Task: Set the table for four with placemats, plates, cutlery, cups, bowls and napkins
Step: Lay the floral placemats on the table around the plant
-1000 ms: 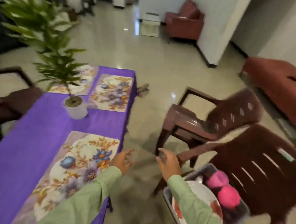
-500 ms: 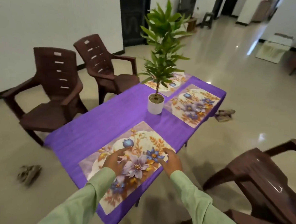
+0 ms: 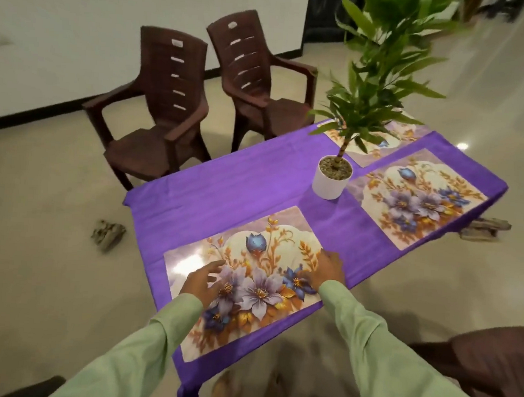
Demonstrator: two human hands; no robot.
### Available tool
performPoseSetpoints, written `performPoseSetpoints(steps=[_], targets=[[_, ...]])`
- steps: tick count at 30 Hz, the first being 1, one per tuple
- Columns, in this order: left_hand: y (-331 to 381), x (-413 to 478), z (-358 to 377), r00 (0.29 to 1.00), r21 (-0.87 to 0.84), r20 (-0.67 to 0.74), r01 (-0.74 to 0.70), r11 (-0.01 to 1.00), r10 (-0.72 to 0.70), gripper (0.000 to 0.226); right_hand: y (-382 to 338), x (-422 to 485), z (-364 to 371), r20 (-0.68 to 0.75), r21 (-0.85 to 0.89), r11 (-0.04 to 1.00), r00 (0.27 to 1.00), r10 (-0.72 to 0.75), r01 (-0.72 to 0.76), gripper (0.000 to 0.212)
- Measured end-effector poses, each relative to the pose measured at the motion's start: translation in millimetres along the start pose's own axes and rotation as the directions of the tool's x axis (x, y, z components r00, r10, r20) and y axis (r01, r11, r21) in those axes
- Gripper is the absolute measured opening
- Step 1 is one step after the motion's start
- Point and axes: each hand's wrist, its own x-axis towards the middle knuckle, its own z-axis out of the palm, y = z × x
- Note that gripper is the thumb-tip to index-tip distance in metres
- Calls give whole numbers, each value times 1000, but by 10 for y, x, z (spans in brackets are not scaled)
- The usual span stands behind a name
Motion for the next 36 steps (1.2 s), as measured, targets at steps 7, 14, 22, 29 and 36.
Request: performPoseSetpoints(steps=[7,14,22,29,36], targets=[[-123,-25,111,988,-2,-106,117,993,-117,44,39,295,115,-52,-236,971,998,23,-34,107],[-212,-46,140,978,-19,-140,152,988,-154,43,-7,466,-8,-48,-223,967,992,113,-121,104],[-118,-10,101,959,-115,-210,169,979,-190,47,65,457,-350,-118,322,937,988,-104,137,30],[-93,36,-23,882,-174,-393,207,963,-261,70,57,264,-726,-99,732,660,985,-144,170,27],[-108,117,-456,824,-502,-410,154,851,-390,108,24,162,-861,-31,845,526,991,-128,94,27]])
